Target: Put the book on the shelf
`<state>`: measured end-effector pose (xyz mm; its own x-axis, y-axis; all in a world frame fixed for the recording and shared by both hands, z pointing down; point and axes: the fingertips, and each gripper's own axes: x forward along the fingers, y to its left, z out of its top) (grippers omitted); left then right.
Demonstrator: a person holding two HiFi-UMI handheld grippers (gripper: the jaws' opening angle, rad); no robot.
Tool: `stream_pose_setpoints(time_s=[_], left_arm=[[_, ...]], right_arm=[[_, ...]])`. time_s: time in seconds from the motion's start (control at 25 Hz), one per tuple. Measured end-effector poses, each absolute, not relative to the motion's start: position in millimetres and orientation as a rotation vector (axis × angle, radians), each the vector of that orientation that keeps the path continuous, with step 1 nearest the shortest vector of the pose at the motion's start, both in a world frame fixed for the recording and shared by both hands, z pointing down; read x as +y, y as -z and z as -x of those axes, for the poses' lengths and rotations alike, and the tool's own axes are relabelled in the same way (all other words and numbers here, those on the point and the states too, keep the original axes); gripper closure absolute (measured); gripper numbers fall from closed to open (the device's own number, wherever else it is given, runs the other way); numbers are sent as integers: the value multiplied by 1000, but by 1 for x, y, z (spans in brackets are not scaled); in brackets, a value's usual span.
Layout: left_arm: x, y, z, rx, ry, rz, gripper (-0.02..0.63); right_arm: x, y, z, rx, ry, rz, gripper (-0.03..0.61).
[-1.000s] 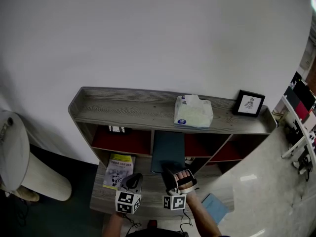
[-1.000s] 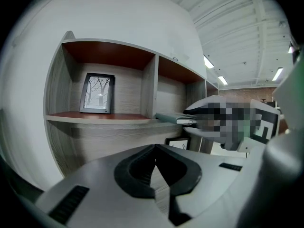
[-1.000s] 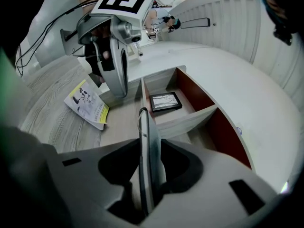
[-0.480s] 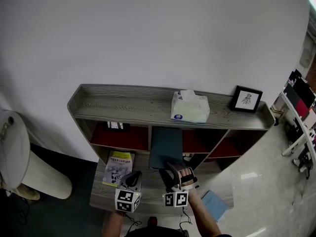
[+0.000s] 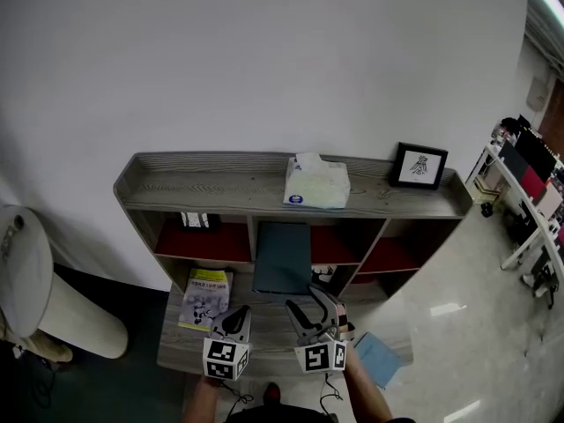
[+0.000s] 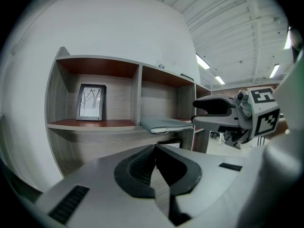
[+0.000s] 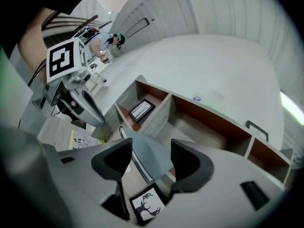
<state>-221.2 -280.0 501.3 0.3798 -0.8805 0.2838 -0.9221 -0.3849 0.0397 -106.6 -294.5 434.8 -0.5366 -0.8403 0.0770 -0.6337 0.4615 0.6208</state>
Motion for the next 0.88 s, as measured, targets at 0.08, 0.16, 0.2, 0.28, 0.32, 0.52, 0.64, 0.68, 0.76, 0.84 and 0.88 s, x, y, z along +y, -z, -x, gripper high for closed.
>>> stream_pose_setpoints(time_s=[0.08, 0.16, 0.2, 0.28, 0.32, 0.52, 0.64, 0.68, 0.76, 0.84, 0.88], left_arm=[[-273, -496, 213, -1614, -329, -2457, 607], [-268, -486, 203, -1607, -313, -2478, 607], [-265, -481, 197, -1604, -302, -2488, 607], [-260, -473, 186, -1600, -296, -2507, 607], [-258, -470, 181, -1598, -298, -2515, 607], [-243, -453, 145, -1565, -278, -2576, 607], [-234, -449, 122, -1528, -256, -2594, 607], [-230, -448, 114, -1513, -246, -2597, 607], [-222, -448, 100, -1494, -240, -2604, 607], [-214, -449, 85, -1483, -248, -2611, 607], [-209, -449, 78, -1478, -251, -2615, 607]], right_arm=[[-289, -426, 91, -2402, 666, -1315, 308], [-286, -422, 75, -2457, 562, -1372, 308], [-283, -421, 67, -2487, 519, -1397, 310], [-278, -418, 52, -2553, 445, -1454, 318], [-274, -418, 44, -2580, 401, -1483, 332], [-252, -422, 3, -2655, 189, -1578, 407], [-239, -427, -22, -2677, 92, -1616, 430], [-234, -429, -30, -2679, 60, -1625, 439], [-223, -433, -45, -2671, 20, -1645, 470], [-211, -437, -61, -2645, 3, -1675, 502], [-206, -438, -69, -2634, -6, -1689, 508]])
